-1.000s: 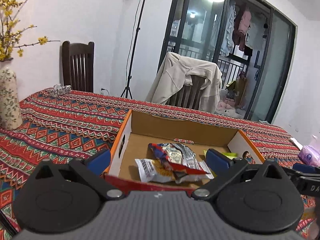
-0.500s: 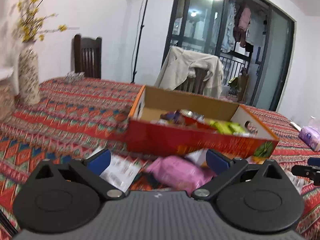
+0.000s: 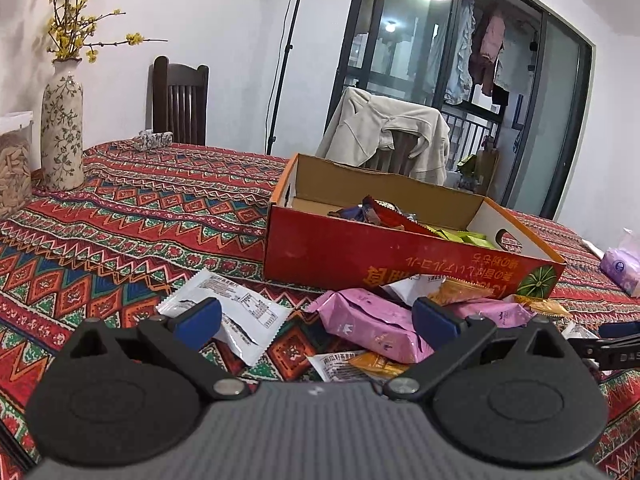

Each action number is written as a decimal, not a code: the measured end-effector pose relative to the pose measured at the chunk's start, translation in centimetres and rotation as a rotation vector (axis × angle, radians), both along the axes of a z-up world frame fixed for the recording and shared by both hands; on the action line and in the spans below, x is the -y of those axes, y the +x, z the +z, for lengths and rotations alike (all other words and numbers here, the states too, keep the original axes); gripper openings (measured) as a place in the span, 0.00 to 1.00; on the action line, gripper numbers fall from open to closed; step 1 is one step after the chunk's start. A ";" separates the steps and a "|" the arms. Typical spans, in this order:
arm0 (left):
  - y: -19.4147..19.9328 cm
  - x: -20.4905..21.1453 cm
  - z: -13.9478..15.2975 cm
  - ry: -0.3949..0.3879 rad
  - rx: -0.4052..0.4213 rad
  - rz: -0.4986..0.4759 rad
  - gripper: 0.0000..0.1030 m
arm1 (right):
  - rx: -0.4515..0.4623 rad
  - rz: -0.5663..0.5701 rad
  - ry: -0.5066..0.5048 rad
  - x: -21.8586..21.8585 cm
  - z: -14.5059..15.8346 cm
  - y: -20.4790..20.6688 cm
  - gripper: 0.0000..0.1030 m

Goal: Organize snacks
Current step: 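Move both open grippers back down to the snack pile, then grasp a white cracker packet with the right gripper while the left grasps another, then lift both packets over the box and open both grippers to drop them, then withdraw both open grippers from the box toward the snack pile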

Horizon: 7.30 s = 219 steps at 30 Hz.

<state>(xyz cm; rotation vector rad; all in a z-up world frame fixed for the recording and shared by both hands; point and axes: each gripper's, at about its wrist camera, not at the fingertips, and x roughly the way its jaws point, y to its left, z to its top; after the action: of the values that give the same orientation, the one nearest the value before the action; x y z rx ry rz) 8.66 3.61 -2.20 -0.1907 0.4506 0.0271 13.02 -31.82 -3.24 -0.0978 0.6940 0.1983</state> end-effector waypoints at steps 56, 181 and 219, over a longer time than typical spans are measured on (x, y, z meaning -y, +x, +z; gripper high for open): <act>7.1 -4.3 -1.1 0.204 -0.319 -0.035 1.00 | 0.157 -0.001 0.089 1.3 0.3 -2.3 0.39; 8.9 4.5 8.7 0.019 0.216 0.044 1.00 | 0.281 0.021 0.195 -6.2 7.0 4.9 1.00; -2.5 -1.7 -0.2 0.032 -0.037 0.034 1.00 | -0.065 0.128 0.086 -12.4 -1.1 -3.0 1.00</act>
<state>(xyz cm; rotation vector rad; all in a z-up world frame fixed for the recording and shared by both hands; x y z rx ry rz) 6.14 5.35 -2.39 -0.1665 0.4833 0.0711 9.98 -19.42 -4.34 -0.0533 0.7438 0.3548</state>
